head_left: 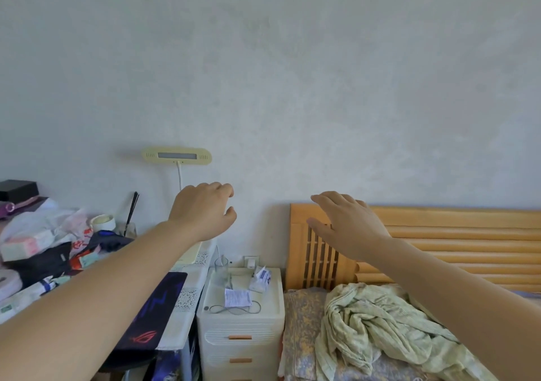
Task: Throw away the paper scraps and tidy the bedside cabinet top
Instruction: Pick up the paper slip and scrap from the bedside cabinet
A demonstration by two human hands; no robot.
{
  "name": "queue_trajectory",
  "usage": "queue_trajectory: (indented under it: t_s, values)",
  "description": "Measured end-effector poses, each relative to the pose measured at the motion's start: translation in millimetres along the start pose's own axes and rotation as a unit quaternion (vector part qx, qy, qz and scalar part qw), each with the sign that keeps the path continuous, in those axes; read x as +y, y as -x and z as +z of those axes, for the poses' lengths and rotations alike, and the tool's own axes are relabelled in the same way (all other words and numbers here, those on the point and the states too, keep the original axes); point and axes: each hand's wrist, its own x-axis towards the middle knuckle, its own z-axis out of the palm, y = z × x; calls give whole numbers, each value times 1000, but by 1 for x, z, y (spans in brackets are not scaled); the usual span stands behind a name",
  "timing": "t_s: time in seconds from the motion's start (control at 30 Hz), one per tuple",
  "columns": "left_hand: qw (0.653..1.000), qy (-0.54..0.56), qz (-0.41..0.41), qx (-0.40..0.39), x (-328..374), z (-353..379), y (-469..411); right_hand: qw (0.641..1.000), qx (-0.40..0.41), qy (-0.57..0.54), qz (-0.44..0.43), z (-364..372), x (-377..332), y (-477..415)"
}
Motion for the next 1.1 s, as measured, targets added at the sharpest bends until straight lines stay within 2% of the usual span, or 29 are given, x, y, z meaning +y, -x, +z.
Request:
queue_trajectory:
  t_s: [0.5, 0.73, 1.1]
  values:
    - [997, -4, 64, -29, -115, 169, -158, 998, -59, 10, 35, 141, -7, -208]
    - [986, 19, 97, -135, -112, 281, -178, 990, -124, -36, 54, 239, 5, -244]
    - [963, 50, 75, -254, -100, 485, -147, 977, -200, -68, 35, 444, 26, -253]
